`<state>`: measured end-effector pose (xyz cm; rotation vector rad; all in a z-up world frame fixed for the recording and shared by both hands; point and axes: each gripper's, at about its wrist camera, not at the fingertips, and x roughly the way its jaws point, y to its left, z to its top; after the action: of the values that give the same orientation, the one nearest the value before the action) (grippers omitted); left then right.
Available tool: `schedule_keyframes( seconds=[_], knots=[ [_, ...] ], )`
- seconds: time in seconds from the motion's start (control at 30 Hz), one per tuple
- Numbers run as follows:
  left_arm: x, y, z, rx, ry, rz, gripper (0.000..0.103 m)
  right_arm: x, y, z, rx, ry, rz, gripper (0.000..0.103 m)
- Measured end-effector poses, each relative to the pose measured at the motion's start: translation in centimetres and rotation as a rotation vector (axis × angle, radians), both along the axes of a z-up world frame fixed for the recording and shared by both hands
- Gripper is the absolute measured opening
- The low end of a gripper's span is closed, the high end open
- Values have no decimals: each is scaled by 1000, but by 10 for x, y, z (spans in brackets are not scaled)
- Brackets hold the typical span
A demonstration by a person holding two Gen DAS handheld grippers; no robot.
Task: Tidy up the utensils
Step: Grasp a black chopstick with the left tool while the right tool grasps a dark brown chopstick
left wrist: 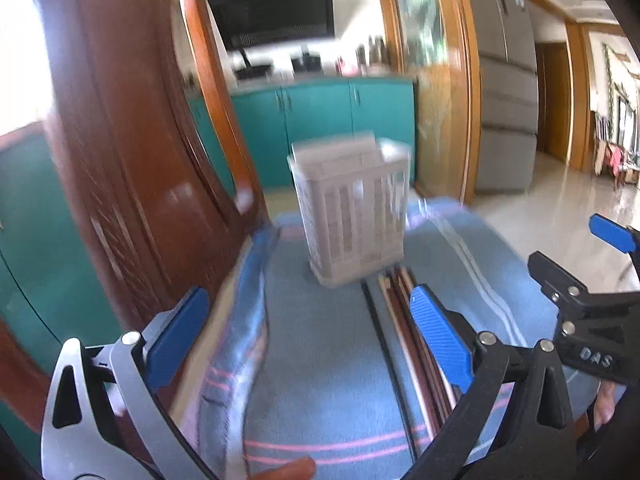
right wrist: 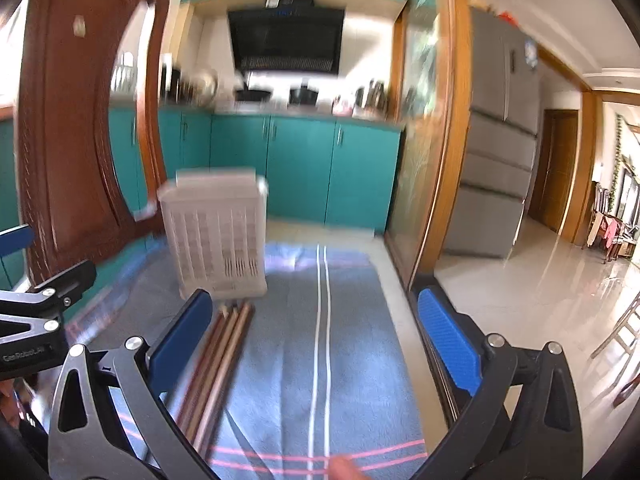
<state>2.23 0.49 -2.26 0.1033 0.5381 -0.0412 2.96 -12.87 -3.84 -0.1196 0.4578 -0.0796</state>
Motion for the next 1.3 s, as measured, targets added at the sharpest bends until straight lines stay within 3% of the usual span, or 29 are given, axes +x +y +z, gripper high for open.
schedule_keyframes(
  seconds=[0.1,0.13,0.2,0.27,0.33,0.57,0.67,0.83,0.9,1.0,1.1,1.17,1.23,1.3],
  knots=[
    [16,5,-20,-49,106,-31,100,25,-10,-24,11,139,-14,100],
    [21,6,-26,-64,143,-32,99,34,-15,-32,54,182,6,96],
    [31,10,-34,-97,205,-39,94,51,-20,-38,135,249,32,77],
    [39,16,-41,-157,254,-51,84,77,-18,-43,192,324,75,52],
    [47,17,-47,-190,286,-54,76,108,-10,-52,211,423,113,39],
    [58,10,-59,-183,325,-44,75,162,31,-85,234,624,176,35],
    [64,5,-64,-157,354,-40,75,168,40,-89,231,637,167,35],
    [70,11,-72,-143,383,-19,75,171,23,-88,294,664,127,21],
    [74,12,-75,-145,406,-16,75,169,18,-88,272,664,102,21],
    [90,5,-76,-146,479,-52,75,166,11,-82,243,639,57,21],
    [109,-10,-76,-120,516,-126,75,170,8,-78,295,631,68,22],
    [122,-19,-80,-87,540,-144,70,173,4,-80,307,640,62,22],
    [131,-25,-87,-79,573,-155,57,178,2,-83,306,650,48,22],
    [135,-27,-89,-68,557,-151,54,177,1,-84,296,643,45,22]
  ],
)
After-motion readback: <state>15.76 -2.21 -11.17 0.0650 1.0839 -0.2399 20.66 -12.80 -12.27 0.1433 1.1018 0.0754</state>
